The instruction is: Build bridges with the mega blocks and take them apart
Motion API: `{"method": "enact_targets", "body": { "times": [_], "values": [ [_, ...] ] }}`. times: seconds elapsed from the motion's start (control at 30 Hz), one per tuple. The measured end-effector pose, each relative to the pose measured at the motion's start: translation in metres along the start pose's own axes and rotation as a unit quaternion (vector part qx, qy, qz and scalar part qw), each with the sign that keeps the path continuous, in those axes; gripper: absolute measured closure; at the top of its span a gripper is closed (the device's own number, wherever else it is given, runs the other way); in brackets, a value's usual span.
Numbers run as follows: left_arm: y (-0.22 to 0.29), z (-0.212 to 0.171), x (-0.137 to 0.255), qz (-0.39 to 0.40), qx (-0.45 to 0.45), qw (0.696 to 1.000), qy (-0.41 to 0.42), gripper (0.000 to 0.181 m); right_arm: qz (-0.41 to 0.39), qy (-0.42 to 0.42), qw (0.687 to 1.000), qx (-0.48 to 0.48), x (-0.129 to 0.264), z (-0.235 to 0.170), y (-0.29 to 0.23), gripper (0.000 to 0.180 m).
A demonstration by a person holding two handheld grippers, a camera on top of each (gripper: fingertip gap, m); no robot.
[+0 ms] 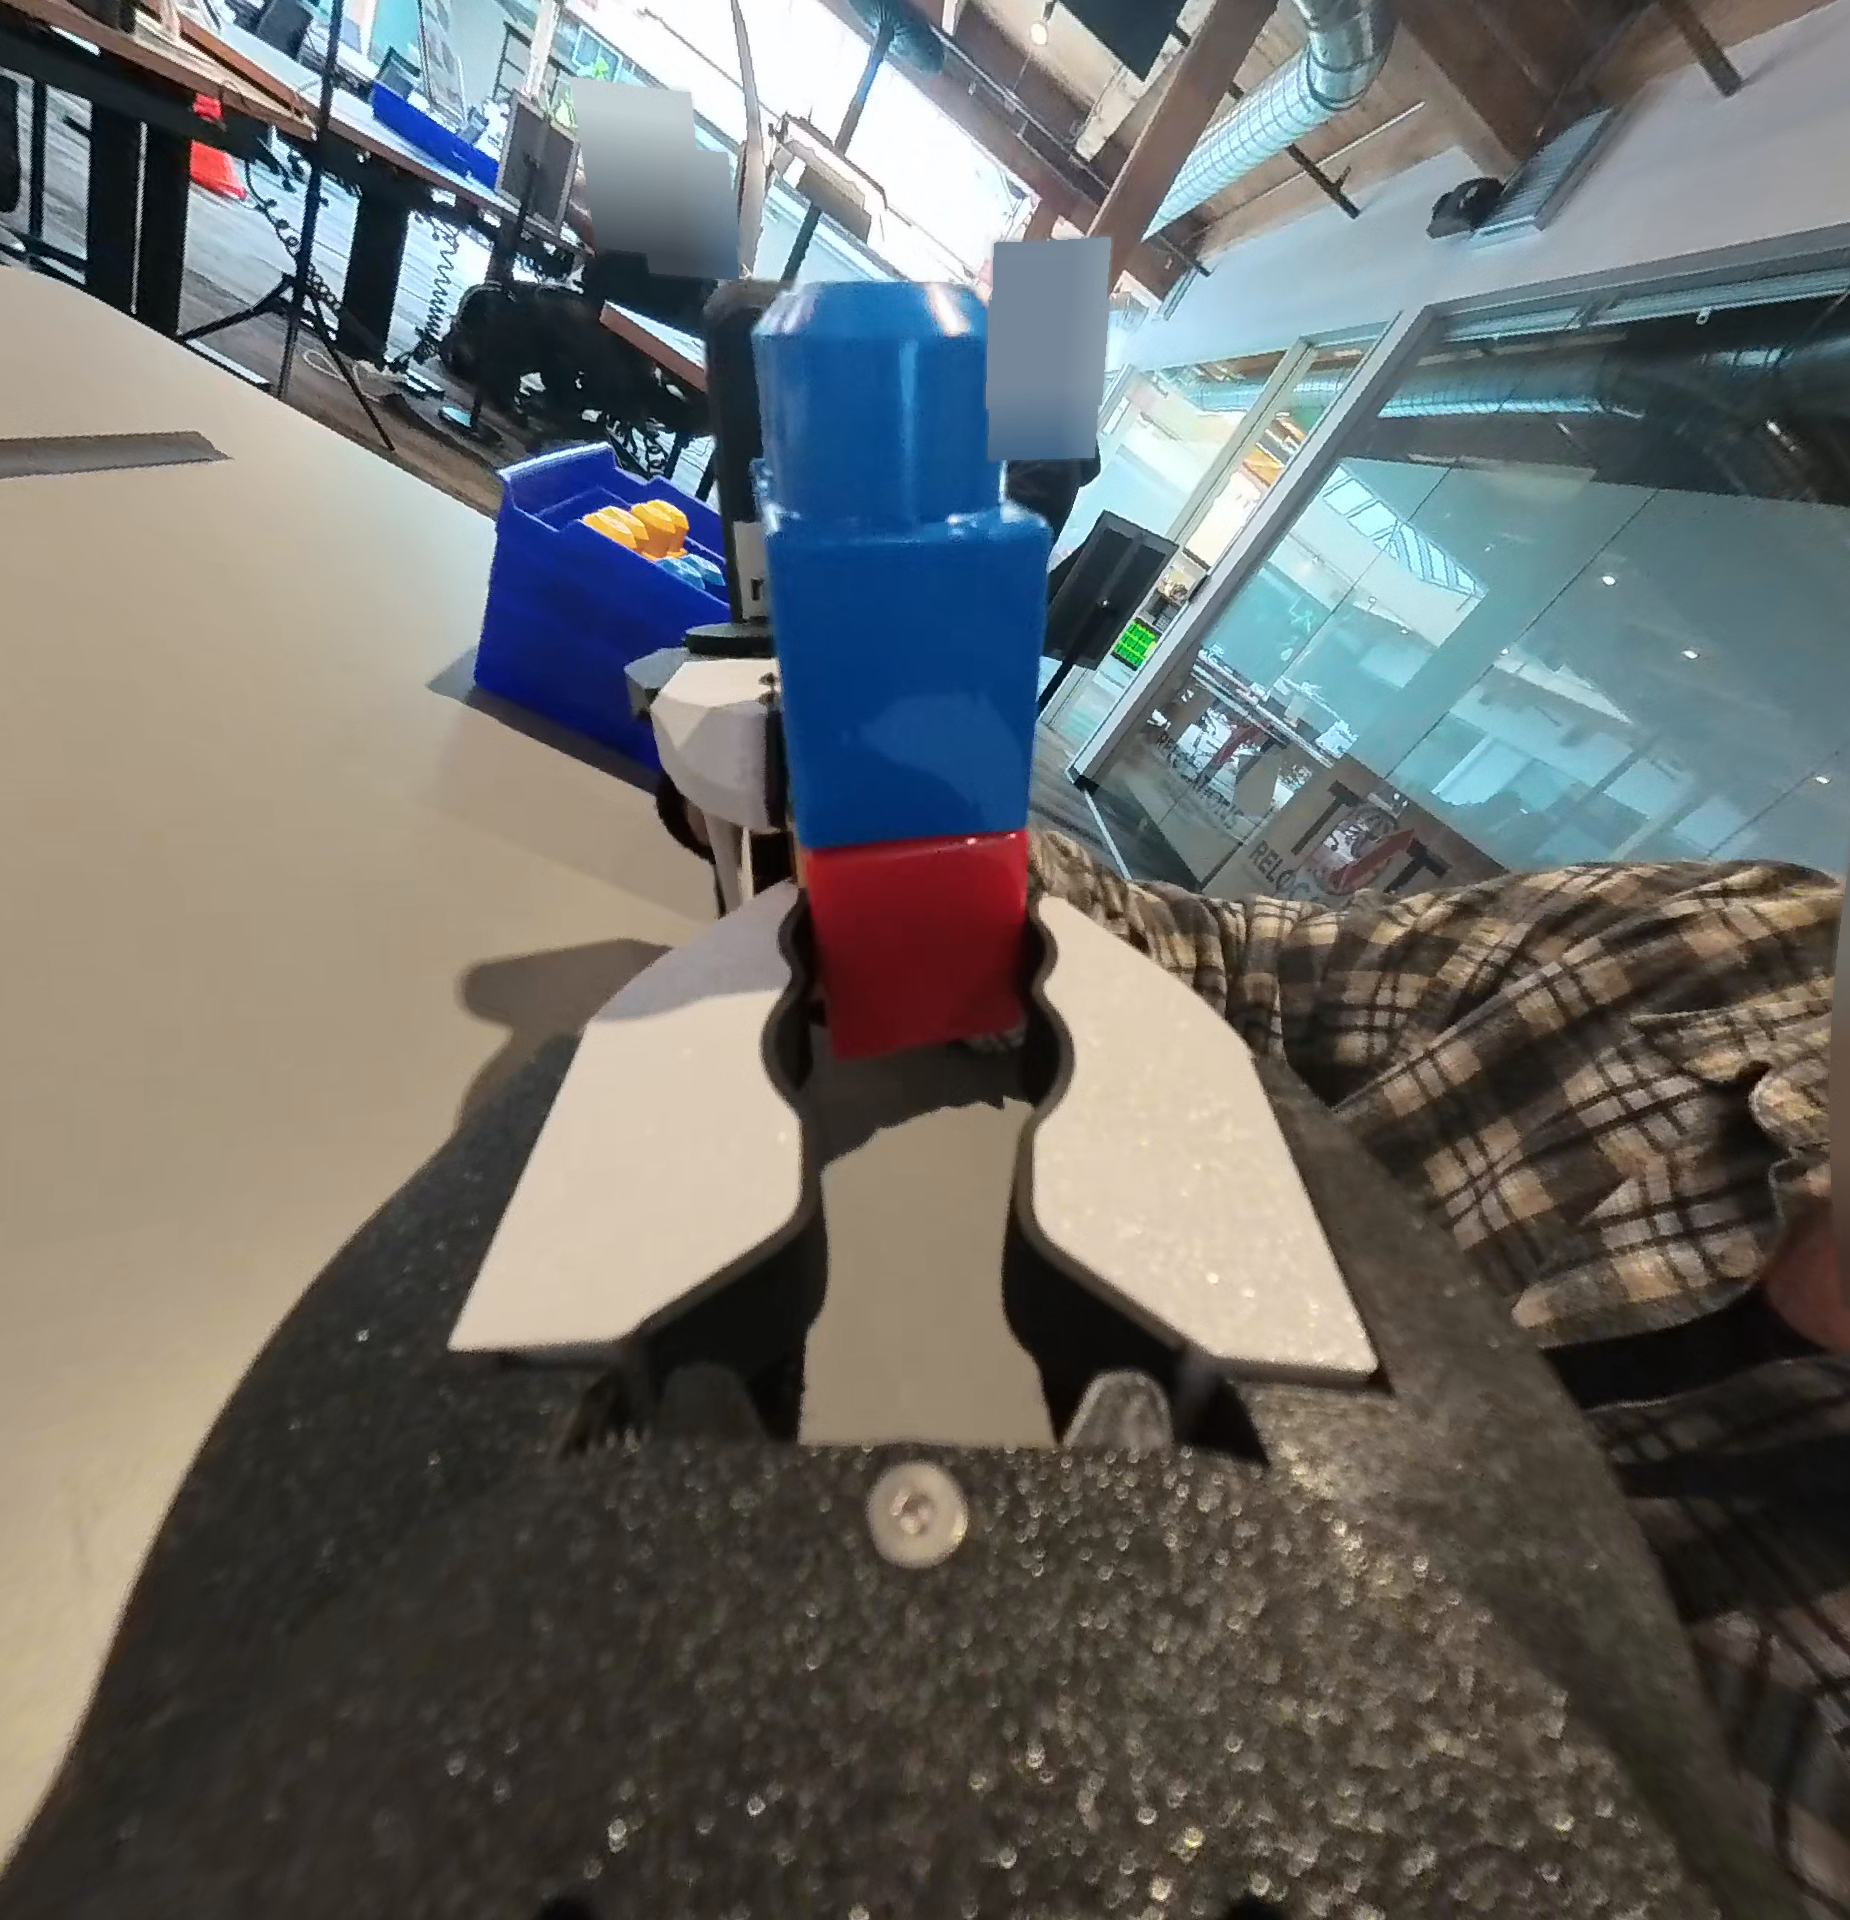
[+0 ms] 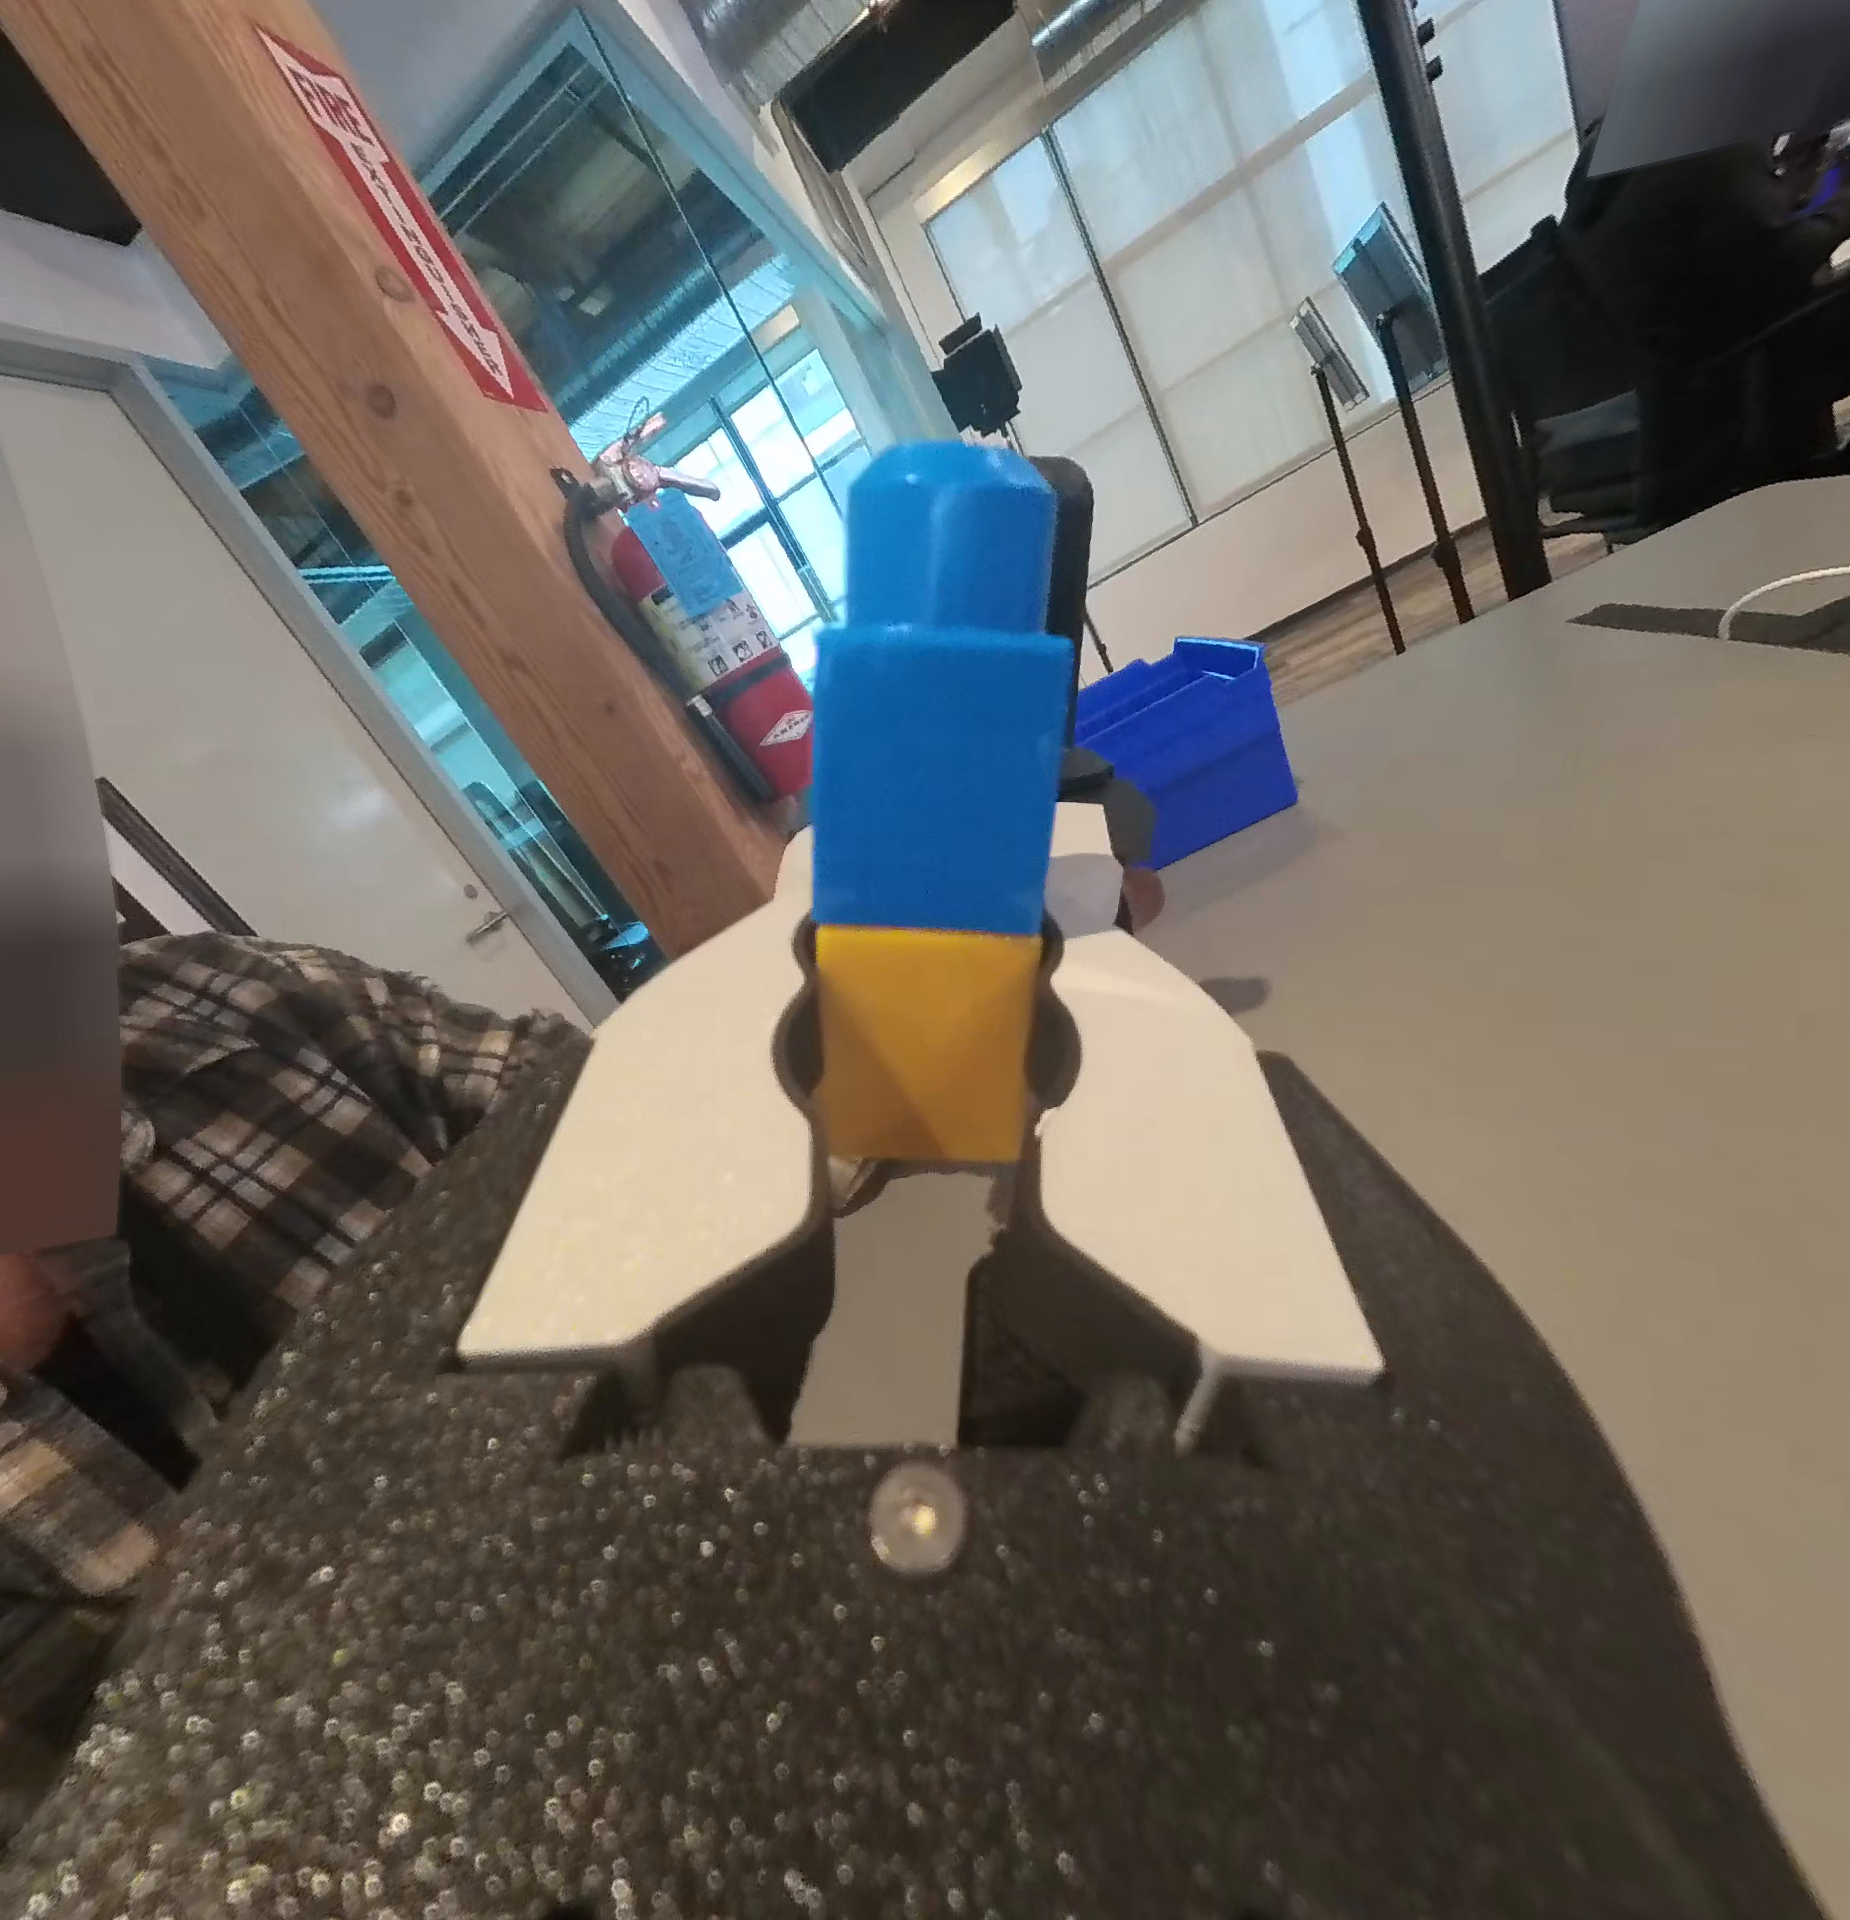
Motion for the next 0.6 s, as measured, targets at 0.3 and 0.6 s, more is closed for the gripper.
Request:
{"method": "enact_targets", "body": {
  "times": [0.3,0.6],
  "values": [
    [0.002,-0.001,-0.002,-0.014,-0.025,0.999,0.015,0.143,-0.038,-0.036,0.997,0.05,0.001,0.008,-0.006,0.114],
    [0.003,-0.009,-0.012,0.054,-0.079,0.994,-0.061,0.143,-0.116,-0.406,0.89,0.173,0.036,0.064,-0.034,0.1]
  ]
}}
Point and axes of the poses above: each gripper's, where its closed fingertips meet, x back along the fingers, z out of its top, y = z × x across the jaws, the point moved 5 cm from there along x, back along the fingers, and after that the axes turned 9 degrees about -y, right-handed, at the moved point
